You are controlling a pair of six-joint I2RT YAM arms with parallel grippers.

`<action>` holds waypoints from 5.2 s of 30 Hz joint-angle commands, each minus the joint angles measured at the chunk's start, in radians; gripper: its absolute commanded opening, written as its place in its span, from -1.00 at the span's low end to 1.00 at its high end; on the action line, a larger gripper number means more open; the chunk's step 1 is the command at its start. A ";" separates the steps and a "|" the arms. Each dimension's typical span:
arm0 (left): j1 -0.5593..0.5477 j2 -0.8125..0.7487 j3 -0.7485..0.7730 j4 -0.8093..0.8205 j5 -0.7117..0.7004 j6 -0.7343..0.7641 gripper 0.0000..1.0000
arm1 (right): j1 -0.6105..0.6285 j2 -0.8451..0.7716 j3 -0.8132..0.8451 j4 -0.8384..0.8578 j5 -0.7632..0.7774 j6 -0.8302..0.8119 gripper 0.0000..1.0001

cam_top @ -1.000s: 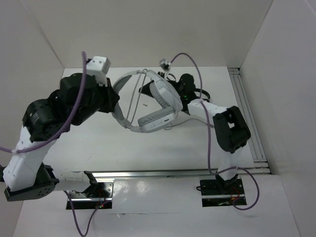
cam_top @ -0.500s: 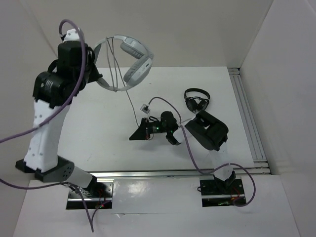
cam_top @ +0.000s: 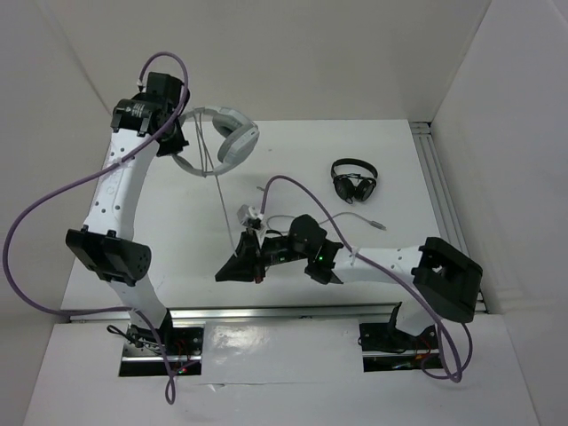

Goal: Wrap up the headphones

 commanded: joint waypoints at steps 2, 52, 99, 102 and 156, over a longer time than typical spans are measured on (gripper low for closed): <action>-0.001 -0.060 -0.142 0.192 -0.225 -0.148 -1.00 | 0.057 -0.066 0.138 -0.458 -0.032 -0.258 -1.00; -0.663 -0.704 -0.485 0.091 -0.041 0.127 -1.00 | -0.579 0.026 0.633 -0.731 0.001 -0.477 -0.93; -0.001 0.080 0.087 0.126 -0.197 -0.126 -1.00 | 0.029 -0.031 -0.009 -0.330 0.045 -0.211 -1.00; -0.050 0.080 -0.047 0.126 -0.291 -0.127 -1.00 | 0.042 -0.094 0.111 -0.603 0.096 -0.329 -1.00; -0.804 -0.505 -0.154 0.137 -0.176 0.194 -1.00 | -0.432 0.276 0.536 -0.426 -0.190 -0.276 -0.65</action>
